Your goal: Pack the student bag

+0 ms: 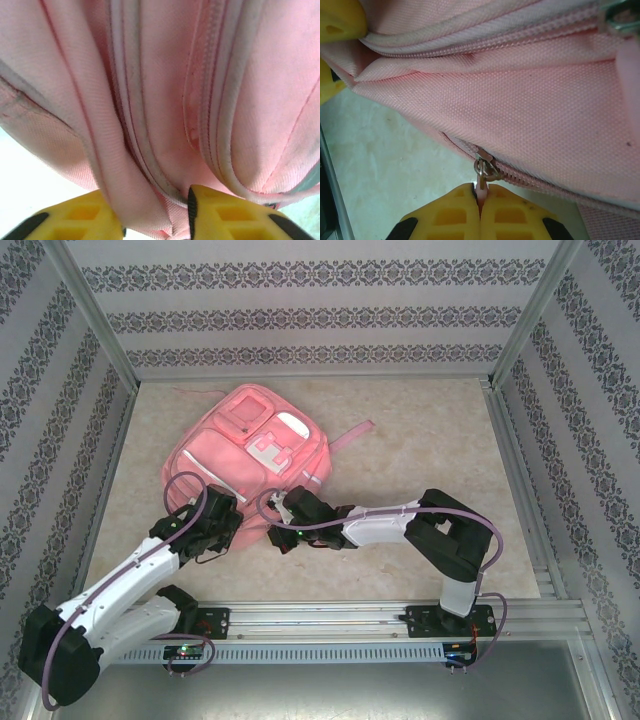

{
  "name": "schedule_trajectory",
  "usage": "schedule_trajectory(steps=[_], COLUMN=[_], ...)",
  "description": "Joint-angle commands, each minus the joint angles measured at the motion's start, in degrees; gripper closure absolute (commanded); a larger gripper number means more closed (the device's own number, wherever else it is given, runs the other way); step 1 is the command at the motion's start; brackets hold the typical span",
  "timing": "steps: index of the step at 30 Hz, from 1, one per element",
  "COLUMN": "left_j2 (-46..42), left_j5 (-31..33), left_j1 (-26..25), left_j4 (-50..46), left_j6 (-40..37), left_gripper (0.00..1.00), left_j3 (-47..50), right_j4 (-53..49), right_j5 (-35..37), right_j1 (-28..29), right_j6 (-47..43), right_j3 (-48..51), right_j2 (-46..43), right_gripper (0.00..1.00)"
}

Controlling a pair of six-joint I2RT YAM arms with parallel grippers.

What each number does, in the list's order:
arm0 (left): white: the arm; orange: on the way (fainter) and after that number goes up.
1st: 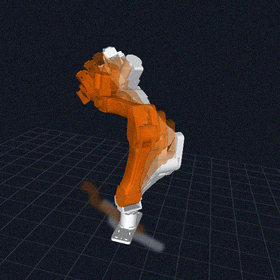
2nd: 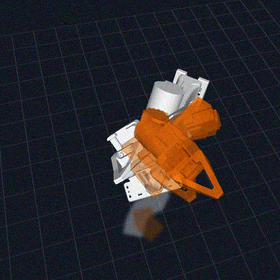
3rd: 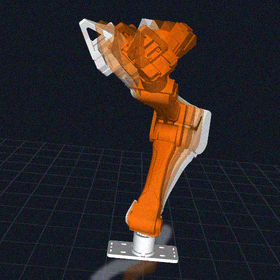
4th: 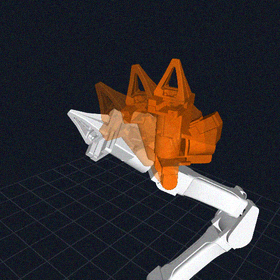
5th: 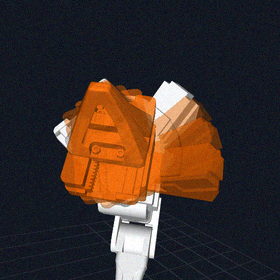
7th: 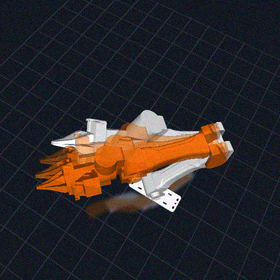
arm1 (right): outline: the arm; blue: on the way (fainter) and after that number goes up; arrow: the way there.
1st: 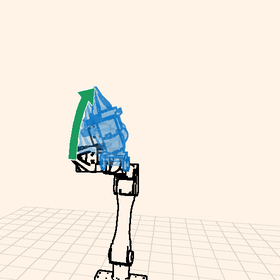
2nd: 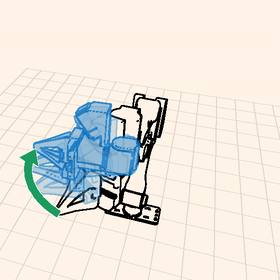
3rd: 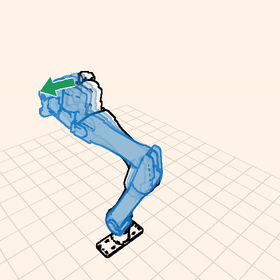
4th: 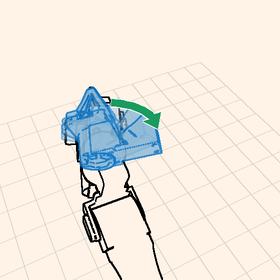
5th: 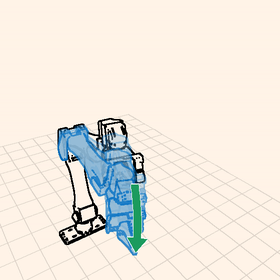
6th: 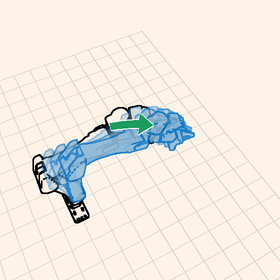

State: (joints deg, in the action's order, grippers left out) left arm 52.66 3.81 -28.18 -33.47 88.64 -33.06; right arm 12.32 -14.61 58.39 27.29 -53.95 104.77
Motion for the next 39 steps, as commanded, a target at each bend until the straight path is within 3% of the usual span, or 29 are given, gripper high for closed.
schedule_trajectory(steps=[1,8,24,35,39], left_j2=[0.43,-1.76,-4.07,-1.80,0.52], left_j5=[2.98,3.36,2.09,-1.83,-3.73], left_j1=[-0.56,0.16,1.62,1.58,1.44], left_j4=[2.78,1.21,-1.87,2.92,4.67], left_j6=[-0.41,-2.45,-6.09,-7.71,-9.28], left_gripper=[0.77,1.00,1.00,1.00,1.00], left_j3=[0.64,-0.05,-2.64,-2.11,-3.01], right_j4=[0.96,0.34,-1.06,-1.38,-0.15], right_j5=[0.94,1.96,5.73,14.55,14.17], right_j1=[0.34,-1.42,-4.61,-8.21,-9.48], right_j6=[0.37,0.21,0.74,6.74,6.97], right_j3=[0.64,3.47,5.48,9.57,10.50], right_j2=[-0.92,-3.20,-4.39,-7.39,-8.62], right_gripper=[1.00,1.00,1.00,1.00,1.00])
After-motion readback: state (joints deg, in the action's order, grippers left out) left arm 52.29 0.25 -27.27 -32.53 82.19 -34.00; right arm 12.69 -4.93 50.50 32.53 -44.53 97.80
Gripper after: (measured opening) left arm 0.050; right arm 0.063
